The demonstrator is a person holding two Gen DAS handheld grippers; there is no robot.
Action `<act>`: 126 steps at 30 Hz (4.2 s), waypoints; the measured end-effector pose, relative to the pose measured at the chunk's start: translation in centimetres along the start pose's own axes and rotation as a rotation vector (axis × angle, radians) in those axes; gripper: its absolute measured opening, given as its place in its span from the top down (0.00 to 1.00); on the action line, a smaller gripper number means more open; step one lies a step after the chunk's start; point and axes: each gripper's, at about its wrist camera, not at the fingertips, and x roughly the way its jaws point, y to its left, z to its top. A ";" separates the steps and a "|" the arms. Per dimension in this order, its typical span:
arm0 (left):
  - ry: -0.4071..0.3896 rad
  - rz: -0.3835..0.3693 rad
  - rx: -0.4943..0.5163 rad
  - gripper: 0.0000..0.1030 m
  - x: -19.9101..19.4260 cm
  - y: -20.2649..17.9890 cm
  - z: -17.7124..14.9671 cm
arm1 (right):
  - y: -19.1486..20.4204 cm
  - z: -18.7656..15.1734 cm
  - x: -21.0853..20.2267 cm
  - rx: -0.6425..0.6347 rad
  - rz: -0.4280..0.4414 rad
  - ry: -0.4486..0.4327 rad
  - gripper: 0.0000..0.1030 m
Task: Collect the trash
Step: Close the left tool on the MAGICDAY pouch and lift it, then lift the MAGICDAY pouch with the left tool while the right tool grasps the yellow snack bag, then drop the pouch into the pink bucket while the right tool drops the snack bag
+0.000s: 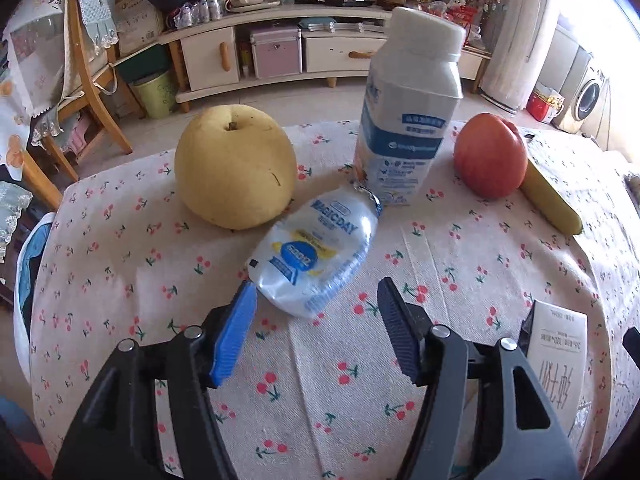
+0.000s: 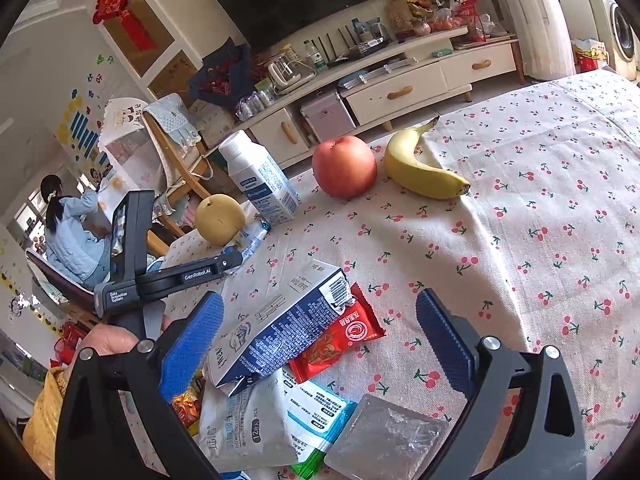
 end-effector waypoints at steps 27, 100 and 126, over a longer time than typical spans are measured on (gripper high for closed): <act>-0.001 -0.004 0.070 0.45 -0.8 -2.2 -0.8 | 0.5 0.0 0.5 -0.011 -0.002 0.008 0.07; -0.282 -0.094 -0.428 0.41 -19.4 16.6 -24.5 | 19.1 -13.3 8.1 -0.675 -0.115 0.273 0.52; -0.389 -0.068 -0.612 0.41 -23.4 23.3 -26.7 | 24.2 -13.2 3.7 -0.596 -0.089 0.123 0.77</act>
